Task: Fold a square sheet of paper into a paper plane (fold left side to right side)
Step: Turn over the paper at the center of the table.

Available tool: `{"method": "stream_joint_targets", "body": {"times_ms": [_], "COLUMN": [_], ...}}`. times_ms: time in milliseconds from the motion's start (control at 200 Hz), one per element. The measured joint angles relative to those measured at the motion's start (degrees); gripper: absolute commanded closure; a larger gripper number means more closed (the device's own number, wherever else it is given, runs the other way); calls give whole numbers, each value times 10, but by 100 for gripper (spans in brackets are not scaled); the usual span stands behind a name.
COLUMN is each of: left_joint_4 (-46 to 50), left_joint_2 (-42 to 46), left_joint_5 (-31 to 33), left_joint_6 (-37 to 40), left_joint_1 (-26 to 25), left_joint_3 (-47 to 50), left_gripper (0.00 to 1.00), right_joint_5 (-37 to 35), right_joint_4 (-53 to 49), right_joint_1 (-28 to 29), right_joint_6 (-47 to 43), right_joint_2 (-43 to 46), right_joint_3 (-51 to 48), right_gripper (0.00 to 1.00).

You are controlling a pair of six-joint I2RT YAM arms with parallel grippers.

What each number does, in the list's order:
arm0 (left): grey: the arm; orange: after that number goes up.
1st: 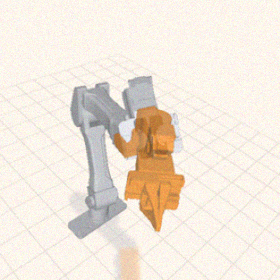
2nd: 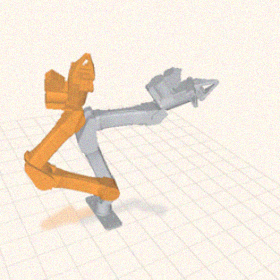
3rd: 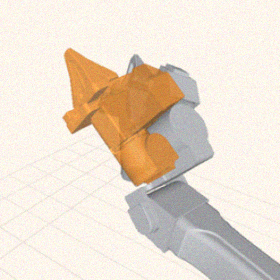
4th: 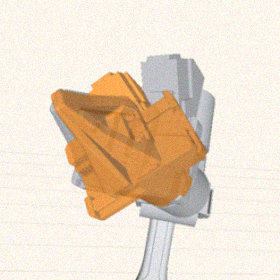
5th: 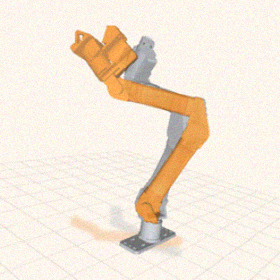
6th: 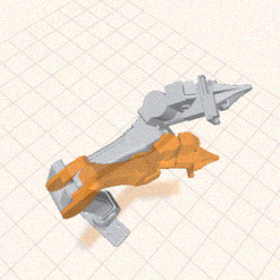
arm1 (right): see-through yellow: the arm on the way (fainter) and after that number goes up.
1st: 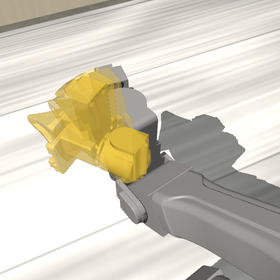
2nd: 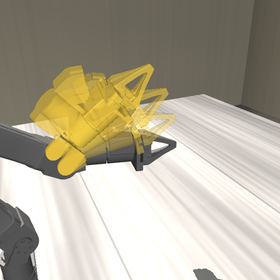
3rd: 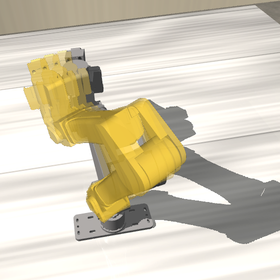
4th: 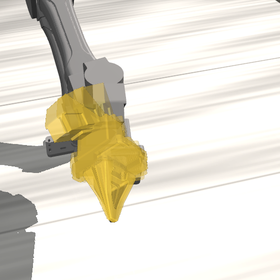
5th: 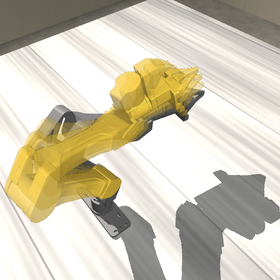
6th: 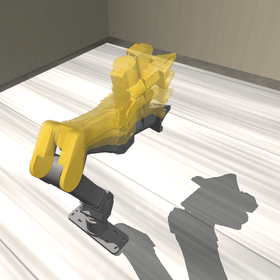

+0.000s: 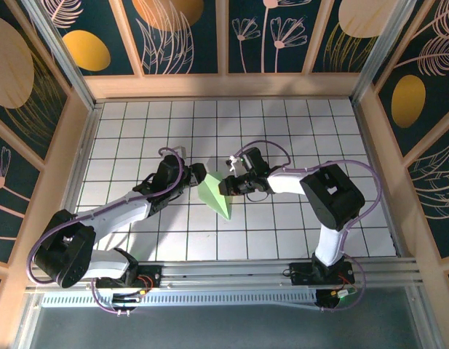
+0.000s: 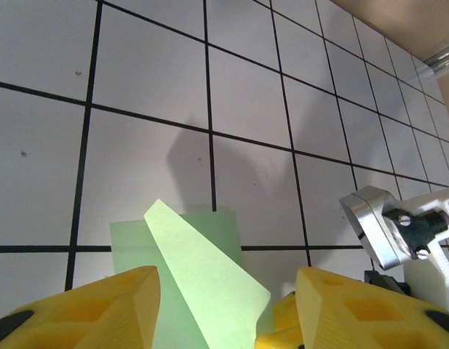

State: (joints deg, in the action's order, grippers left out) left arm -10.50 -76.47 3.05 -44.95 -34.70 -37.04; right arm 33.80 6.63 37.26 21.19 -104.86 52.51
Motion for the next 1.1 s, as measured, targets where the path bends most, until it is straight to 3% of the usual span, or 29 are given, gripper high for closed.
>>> {"method": "stream_joint_targets", "body": {"times_ms": [120,375,450,651,836,1096], "left_joint_4": [-17,-135,-185,-330,-409,-471], "left_joint_2": [7,81,102,115,71,10], "left_joint_5": [-28,-145,-186,-297,-369,-418], "left_joint_6": [-12,-55,-66,-95,-118,-146], "left_joint_1": [15,82,92,96,96,96], "left_joint_3": [16,95,111,118,89,64], "left_gripper": [40,14,13,18,27,47], "right_joint_5": [14,45,70,176,255,298], "right_joint_4": [8,32,54,147,215,261], "right_joint_1": [0,-25,-50,-120,-120,-110], "right_joint_6": [1,6,8,48,109,157], "right_joint_2": [0,64,112,196,202,202], "right_joint_3": [2,-3,-9,-12,-13,-14], "right_gripper": [100,100,100,100,100,100]}}
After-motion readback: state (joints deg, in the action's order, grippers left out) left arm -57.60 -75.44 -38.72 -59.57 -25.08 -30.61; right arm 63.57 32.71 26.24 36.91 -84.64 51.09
